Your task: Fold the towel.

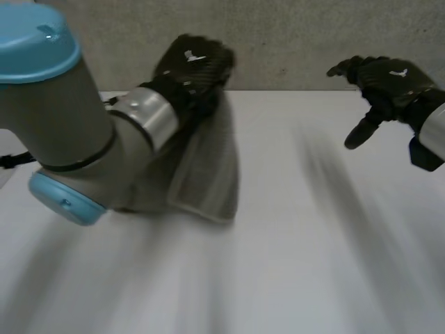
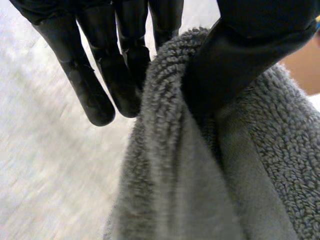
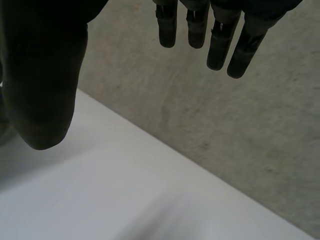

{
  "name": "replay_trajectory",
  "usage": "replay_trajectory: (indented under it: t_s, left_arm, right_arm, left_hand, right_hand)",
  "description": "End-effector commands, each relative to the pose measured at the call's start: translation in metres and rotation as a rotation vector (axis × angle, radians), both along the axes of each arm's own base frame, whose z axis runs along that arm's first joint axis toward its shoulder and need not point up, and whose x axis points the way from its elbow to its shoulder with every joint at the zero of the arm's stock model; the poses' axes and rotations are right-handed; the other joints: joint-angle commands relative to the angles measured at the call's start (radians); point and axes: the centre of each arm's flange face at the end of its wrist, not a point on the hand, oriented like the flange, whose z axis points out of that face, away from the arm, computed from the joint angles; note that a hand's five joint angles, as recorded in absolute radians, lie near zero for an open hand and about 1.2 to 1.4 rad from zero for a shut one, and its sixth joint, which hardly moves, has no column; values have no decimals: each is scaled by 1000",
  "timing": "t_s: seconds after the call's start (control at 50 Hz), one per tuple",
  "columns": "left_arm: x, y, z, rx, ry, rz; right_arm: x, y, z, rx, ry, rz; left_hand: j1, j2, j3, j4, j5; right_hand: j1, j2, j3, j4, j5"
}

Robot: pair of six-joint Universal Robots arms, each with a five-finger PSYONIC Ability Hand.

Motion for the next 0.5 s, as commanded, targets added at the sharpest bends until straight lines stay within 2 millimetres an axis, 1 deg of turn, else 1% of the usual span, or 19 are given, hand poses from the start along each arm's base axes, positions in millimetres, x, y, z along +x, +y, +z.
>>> replay_trajectory:
  t_s: [0.02, 0.06, 0.08, 0.1, 0.12, 0.16, 0.18, 0.2, 0.22, 0.24, 0.26, 0.28, 0.3, 0.32, 0.34, 0.38, 0.44, 0.48, 0.5]
  left_arm:
    - [-50, 46, -52, 91, -75, -140]
    - [-64, 66, -85, 147, -135, -177]
    - [-64, 66, -85, 148, -135, -177]
    - [-67, 68, -99, 169, -158, -177]
    - [-67, 68, -99, 170, -158, -177]
    - [-69, 72, -116, 207, -187, -182]
    - [-69, 72, -116, 207, -188, -182]
    - [-70, 74, -118, 215, -190, -189]
    - [-71, 76, -117, 213, -189, -197]
    - [-71, 76, -117, 213, -189, -197]
    - [-73, 79, -114, 204, -183, -207]
    - [-73, 79, -114, 204, -183, -207]
    - [-74, 83, -108, 193, -173, -216]
    - [-74, 84, -100, 179, -161, -216]
    - [-74, 84, -100, 178, -161, -216]
    - [-69, 81, -79, 144, -125, -205]
    - [-65, 77, -70, 128, -112, -188]
    - [-47, 51, -51, 108, -84, -114]
    - [-46, 51, -51, 108, -84, -114]
  right_arm:
    - [-11, -1, 14, -43, -7, -34]
    - [-13, 0, 19, -58, -8, -45]
    - [-13, 0, 19, -58, -8, -45]
    - [-14, -1, 20, -61, -9, -48]
    - [-14, -1, 20, -61, -9, -48]
    - [-14, -1, 21, -67, -9, -49]
    - [-14, -1, 21, -67, -9, -49]
    - [-14, -1, 22, -69, -9, -51]
    - [-14, -1, 22, -69, -9, -51]
    - [-14, -1, 22, -69, -9, -51]
    - [-14, 0, 22, -69, -9, -48]
    - [-14, 0, 22, -69, -9, -48]
    - [-14, 0, 22, -69, -9, -48]
    - [-13, 0, 22, -69, -10, -46]
    - [-13, 0, 22, -69, -10, -46]
    - [-13, 1, 21, -66, -9, -43]
    - [-11, 3, 21, -59, -10, -34]
    - [-10, 4, 20, -54, -12, -33]
    - [-10, 4, 20, -54, -13, -33]
  left_hand:
    - [83, 84, 85, 50, 88]
    - [83, 84, 85, 50, 88]
    - [83, 84, 85, 50, 88]
    - [83, 84, 85, 50, 88]
    - [83, 84, 85, 50, 88]
    - [83, 84, 85, 50, 88]
    - [83, 84, 85, 50, 88]
    - [-161, -160, -159, -194, -155]
    - [-559, -558, -556, -592, -553]
    - [-563, -562, -560, -596, -557]
    - [-972, -972, -970, -1006, -967]
    - [-977, -976, -974, -1010, -971]
    - [-1131, -1130, -1128, -1164, -1125]
    - [-1126, -1126, -1124, -1160, -1121]
    - [-1126, -1126, -1124, -1160, -1121]
    - [-1129, -1129, -1127, -1162, -1124]
    - [-1129, -1129, -1127, -1162, -1124]
    - [-1126, -1126, -1124, -1160, -1121]
    - [-1126, -1126, -1124, -1160, -1121]
  right_hand:
    - [-53, -55, -62, -79, -59]
    - [-53, -55, -62, -79, -59]
    - [-53, -55, -62, -79, -59]
    - [-53, -55, -62, -79, -59]
    - [-53, -55, -62, -79, -59]
    - [-53, -55, -62, -79, -59]
    - [-53, -55, -62, -79, -59]
    - [-53, -55, -62, -79, -59]
    - [-53, -55, -62, -79, -59]
    - [-53, -55, -62, -79, -59]
    - [-53, -55, -62, -79, -59]
    - [-53, -55, -62, -79, -59]
    - [-53, -55, -62, -79, -59]
    - [-53, -55, -62, -79, -59]
    - [-53, -55, -62, -79, -59]
    - [-53, -55, -62, -79, -59]
    - [-53, -55, -62, -79, -59]
    - [-53, -55, -62, -79, -59]
    - [-53, -55, -62, -79, -59]
